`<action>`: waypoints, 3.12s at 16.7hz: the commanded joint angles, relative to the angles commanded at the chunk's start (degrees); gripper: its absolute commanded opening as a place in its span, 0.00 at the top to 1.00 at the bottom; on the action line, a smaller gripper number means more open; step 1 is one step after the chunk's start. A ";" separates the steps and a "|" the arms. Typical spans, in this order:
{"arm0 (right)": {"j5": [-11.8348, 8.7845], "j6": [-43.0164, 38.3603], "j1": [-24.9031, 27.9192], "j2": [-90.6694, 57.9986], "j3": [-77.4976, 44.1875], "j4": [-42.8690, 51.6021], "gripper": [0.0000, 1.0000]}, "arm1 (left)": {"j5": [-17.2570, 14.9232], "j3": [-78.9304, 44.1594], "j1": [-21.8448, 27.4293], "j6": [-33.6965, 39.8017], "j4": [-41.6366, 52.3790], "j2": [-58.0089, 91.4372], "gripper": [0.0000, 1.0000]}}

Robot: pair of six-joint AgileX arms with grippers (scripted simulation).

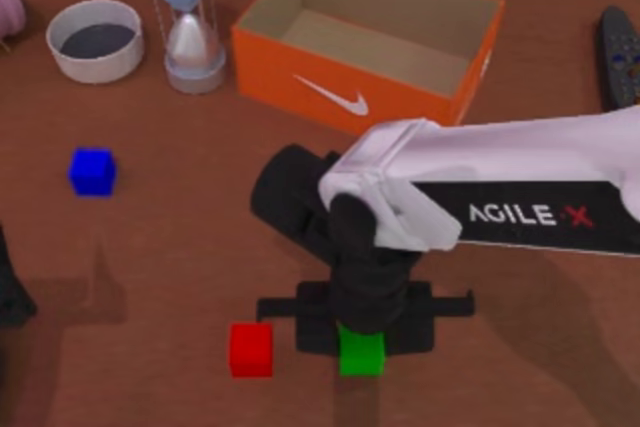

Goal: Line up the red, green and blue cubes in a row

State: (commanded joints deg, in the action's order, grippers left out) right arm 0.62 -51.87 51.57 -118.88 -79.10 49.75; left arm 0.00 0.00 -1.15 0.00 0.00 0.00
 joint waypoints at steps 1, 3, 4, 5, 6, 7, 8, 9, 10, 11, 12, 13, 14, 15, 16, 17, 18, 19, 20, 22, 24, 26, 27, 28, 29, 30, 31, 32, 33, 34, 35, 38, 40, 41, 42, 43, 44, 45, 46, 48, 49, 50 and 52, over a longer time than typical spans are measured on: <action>0.00 0.00 0.00 0.00 0.00 0.00 0.92 | 0.00 0.00 0.00 0.00 0.00 0.00 0.00; 0.00 0.00 0.00 0.00 0.00 0.00 0.77 | 0.00 0.00 0.00 0.00 0.00 0.00 0.00; 0.00 0.00 0.00 0.00 0.00 0.00 0.70 | 0.00 0.00 0.00 0.00 0.00 0.00 0.00; 0.00 0.00 0.00 0.00 0.00 0.00 0.62 | 0.00 0.00 0.00 0.00 0.00 0.00 0.00; 0.00 0.00 0.00 0.00 0.00 0.00 0.55 | 0.00 0.00 0.00 0.00 0.00 0.00 0.00; 0.00 0.00 0.00 0.00 0.00 0.00 0.47 | 0.00 0.00 0.00 0.00 0.00 0.00 0.00; 0.00 0.00 0.00 0.00 0.00 0.00 0.40 | 0.00 0.00 0.00 0.00 0.00 0.00 0.00; 0.00 0.00 0.00 0.00 0.00 0.00 0.32 | 0.00 0.00 0.00 0.00 0.00 0.00 0.00; 0.00 0.00 0.00 0.00 0.00 0.00 0.25 | 0.00 0.00 0.00 0.00 0.00 0.00 0.00; 0.00 0.00 0.00 0.00 0.00 0.00 0.17 | 0.00 0.00 0.00 0.00 0.00 0.00 0.00; 0.00 0.00 0.00 0.00 0.00 0.00 0.10 | 0.00 0.00 0.00 0.00 0.00 0.00 0.00; 0.00 0.00 0.00 0.00 0.00 0.00 0.02 | 0.00 0.00 0.00 0.00 0.00 0.00 0.00; 0.00 0.00 0.00 0.00 0.00 0.00 0.00 | 0.00 0.00 0.00 0.00 0.00 0.00 0.00; 0.00 0.00 0.00 0.00 0.00 0.00 0.00 | 0.00 0.00 0.00 0.00 0.00 0.00 0.00; 0.00 0.00 0.00 0.00 0.00 0.00 0.00 | 0.00 0.00 0.00 0.00 0.00 0.00 0.00; 0.00 0.00 0.00 0.00 0.00 0.00 0.00 | 0.00 0.00 0.00 0.00 0.00 0.00 0.00; 0.00 0.00 0.00 0.00 0.00 0.00 0.00 | 0.00 0.00 0.00 0.00 0.00 0.00 0.00; 0.00 0.00 0.00 0.00 0.00 0.00 0.00 | 0.00 0.00 0.00 0.00 0.00 0.00 0.00; 0.00 0.00 0.00 0.00 0.00 0.00 0.00 | 0.00 0.00 0.00 0.00 0.00 0.00 0.00; 0.00 0.00 -0.11 0.04 -0.01 0.01 0.00 | 0.00 0.00 0.00 0.00 0.00 0.00 0.00; 0.02 0.01 0.06 0.33 -0.85 1.00 0.00 | 0.00 0.00 0.00 0.00 0.00 0.00 0.00; 0.02 -0.10 0.16 1.42 -3.08 4.27 0.00 | 0.00 0.00 0.00 0.00 0.00 0.00 0.00; 0.00 -0.14 0.20 2.15 -4.41 6.58 0.00 | 0.00 0.00 0.00 0.00 0.00 0.00 0.00; -0.03 -0.14 0.28 2.88 -5.77 9.01 0.00 | 0.00 0.00 0.00 0.00 0.00 0.00 0.00; -0.06 -0.10 0.37 3.60 -7.05 11.18 0.00 | 0.00 0.00 0.00 0.00 0.00 0.00 0.00; -0.06 -0.05 0.43 4.29 -8.13 12.83 0.00 | 0.00 0.00 0.00 0.00 0.00 0.00 0.00; -0.05 0.02 0.46 4.84 -8.89 13.88 0.00 | 0.00 0.00 0.00 0.00 0.00 0.00 0.00; -0.04 0.07 0.46 5.12 -9.22 14.30 0.00 | 0.00 0.00 0.00 0.00 0.00 0.00 0.00; -0.04 0.07 0.46 5.13 -9.22 14.31 0.00 | 0.00 0.00 0.00 0.00 0.00 0.00 0.00; -0.04 0.07 0.46 5.13 -9.22 14.31 0.00 | 0.00 0.00 0.00 0.00 0.00 0.00 0.00; -0.03 0.06 0.16 4.91 -9.08 14.15 0.00 | 0.00 0.00 0.00 0.01 0.01 0.01 0.00; 0.69 1.19 -0.56 6.60 -7.78 13.17 0.00 | -0.08 -1.74 0.15 0.09 1.17 1.73 0.00; 2.21 3.58 -2.33 10.67 -4.73 10.97 0.00 | -0.17 -5.87 0.38 0.26 3.84 5.84 0.00; 3.13 5.14 -3.60 13.58 -2.61 9.48 0.00 | -0.19 -8.82 0.50 0.37 5.68 8.79 0.00; 4.08 6.90 -5.08 17.06 -0.13 7.75 0.00 | -0.20 -12.28 0.62 0.48 7.82 12.35 0.00; 5.01 8.84 -6.78 21.14 2.70 5.80 0.00 | -0.19 -16.19 0.74 0.59 10.22 16.49 0.00; 5.83 10.80 -8.54 25.44 5.67 3.81 0.00 | -0.17 -20.49 0.87 0.70 12.85 21.23 0.00; 6.63 13.03 -10.62 30.54 9.22 1.50 0.00 | -0.14 -25.15 1.01 0.79 15.72 26.56 0.00; 7.34 15.40 -12.87 36.09 13.13 -0.94 0.00 | -0.10 -30.03 1.16 0.87 18.79 32.45 0.00; 8.38 20.43 -17.79 48.05 21.93 -6.13 0.00 | -0.01 -40.07 1.51 0.97 25.40 45.57 0.00; 8.69 23.03 -20.38 54.20 26.67 -8.81 0.00 | 0.05 -45.17 1.72 1.00 28.86 52.50 0.00; 8.85 25.70 -23.05 60.35 31.57 -11.59 0.00 | 0.12 -50.28 1.94 1.02 32.36 59.50 0.00; 8.79 30.87 -28.31 72.01 41.27 -17.13 0.00 | 0.25 -60.34 2.40 1.08 39.35 73.33 0.00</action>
State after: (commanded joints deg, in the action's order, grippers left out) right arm 9.41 -21.00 23.26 -46.86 -37.83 32.63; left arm 0.25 -60.34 1.26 1.08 39.35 73.33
